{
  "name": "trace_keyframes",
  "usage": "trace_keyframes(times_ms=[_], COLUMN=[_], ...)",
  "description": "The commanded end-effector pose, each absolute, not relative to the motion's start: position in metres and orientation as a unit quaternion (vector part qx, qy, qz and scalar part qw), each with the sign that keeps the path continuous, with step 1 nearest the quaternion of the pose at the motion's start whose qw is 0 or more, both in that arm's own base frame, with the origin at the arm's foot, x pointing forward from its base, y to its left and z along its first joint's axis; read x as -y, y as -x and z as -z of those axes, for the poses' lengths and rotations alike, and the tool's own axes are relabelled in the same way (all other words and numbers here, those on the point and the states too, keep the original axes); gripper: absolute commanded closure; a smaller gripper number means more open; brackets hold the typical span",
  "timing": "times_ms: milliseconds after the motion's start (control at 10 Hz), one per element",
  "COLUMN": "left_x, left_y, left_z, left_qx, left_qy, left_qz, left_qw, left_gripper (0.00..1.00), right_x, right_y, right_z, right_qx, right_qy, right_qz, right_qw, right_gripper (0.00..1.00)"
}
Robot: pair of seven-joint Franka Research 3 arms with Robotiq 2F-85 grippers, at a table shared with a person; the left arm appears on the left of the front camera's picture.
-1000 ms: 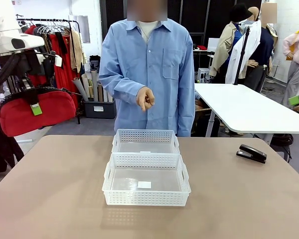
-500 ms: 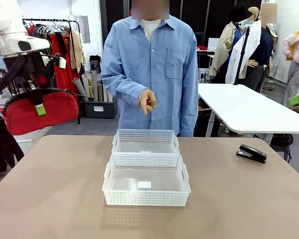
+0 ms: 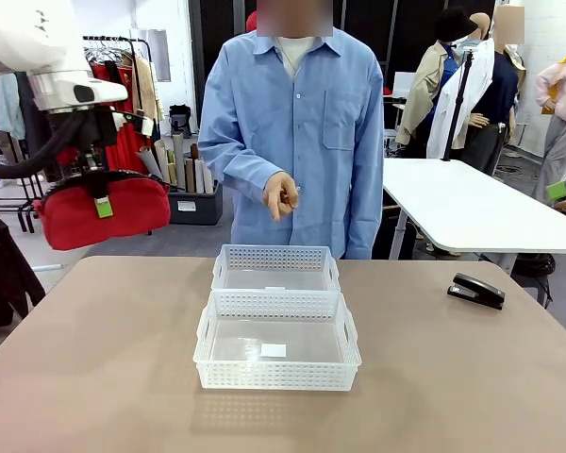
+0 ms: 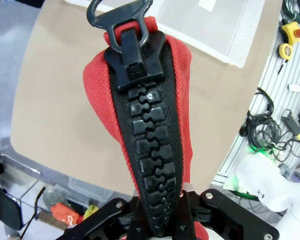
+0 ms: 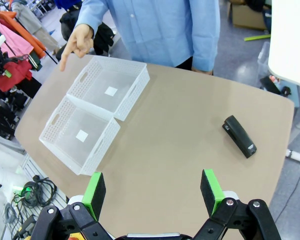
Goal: Distribute items into two baskets.
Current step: Move the picked Pencil pouch towards the Organizing basket indicated by the person, stopping as directed.
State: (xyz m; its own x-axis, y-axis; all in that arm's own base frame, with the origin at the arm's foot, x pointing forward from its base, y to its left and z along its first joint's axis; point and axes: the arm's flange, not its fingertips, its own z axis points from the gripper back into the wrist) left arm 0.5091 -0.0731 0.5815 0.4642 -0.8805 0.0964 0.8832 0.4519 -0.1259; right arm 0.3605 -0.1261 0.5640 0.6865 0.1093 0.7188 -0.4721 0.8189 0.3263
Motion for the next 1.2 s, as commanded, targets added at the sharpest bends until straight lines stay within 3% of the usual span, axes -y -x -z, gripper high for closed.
trace_keyframes(times_ms=[0,1100], left_x=[0.079,0.143], left_y=[-0.532,-0.619], left_z=[-0.585,-0.524], left_qx=[-0.014,-0.046], left_qy=[0.099,0.108], left_qz=[0.532,0.557], left_qw=[0.841,0.822], left_gripper=[1.00,1.00], right_x=[0.126,0.126], right_y=[-0.360,-0.360], right_z=[-0.565,-0.565], right_qx=[0.363,0.363], right_qy=[-0.258,-0.258], right_qz=[-0.167,-0.167], right_qw=[0.879,0.879], right_gripper=[0.00,0.00])
